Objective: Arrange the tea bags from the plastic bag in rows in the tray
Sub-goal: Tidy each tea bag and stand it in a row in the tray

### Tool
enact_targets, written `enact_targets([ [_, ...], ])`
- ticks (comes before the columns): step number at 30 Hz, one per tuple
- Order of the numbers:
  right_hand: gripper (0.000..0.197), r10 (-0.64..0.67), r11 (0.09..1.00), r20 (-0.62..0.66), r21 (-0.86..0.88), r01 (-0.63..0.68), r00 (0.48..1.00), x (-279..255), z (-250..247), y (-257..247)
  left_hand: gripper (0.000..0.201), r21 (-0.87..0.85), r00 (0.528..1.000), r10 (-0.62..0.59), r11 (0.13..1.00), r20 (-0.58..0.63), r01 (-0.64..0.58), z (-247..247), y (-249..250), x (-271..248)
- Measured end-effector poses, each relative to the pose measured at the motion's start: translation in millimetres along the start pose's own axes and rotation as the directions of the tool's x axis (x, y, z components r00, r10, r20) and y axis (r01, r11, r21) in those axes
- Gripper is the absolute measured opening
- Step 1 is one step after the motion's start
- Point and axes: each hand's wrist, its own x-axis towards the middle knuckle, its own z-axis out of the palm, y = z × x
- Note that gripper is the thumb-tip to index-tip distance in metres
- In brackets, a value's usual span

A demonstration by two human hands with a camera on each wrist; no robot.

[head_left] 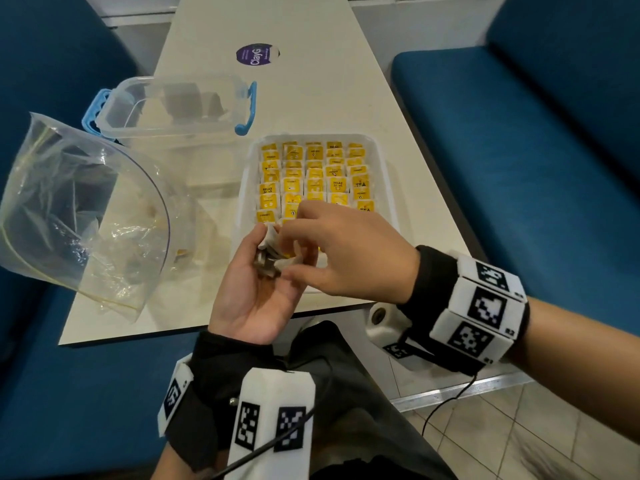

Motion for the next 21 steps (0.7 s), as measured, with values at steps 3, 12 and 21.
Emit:
enact_targets([
  [3,0.026,0.031,0.996,-0.038,0.088,-0.028,0.999,-1.9,1.2,3.5,0.03,0.029,1.0,0.016,0.999,-0.002,-0.015,1.3,-1.9,0.4],
  [12,0.031,0.187,0.921,0.016,0.345,-0.181,0.982,5.8,2.7,18.9,0.041,0.005,0.999,0.018,1.0,0.05,-0.018,-0.7,-3.0,1.4],
  [21,0.009,0.232,0.875,-0.041,0.445,-0.19,0.972,12.1,2.4,26.5,0.039,-0.011,1.0,0.004,1.0,-0.009,-0.005,-2.7,-2.7,2.2],
])
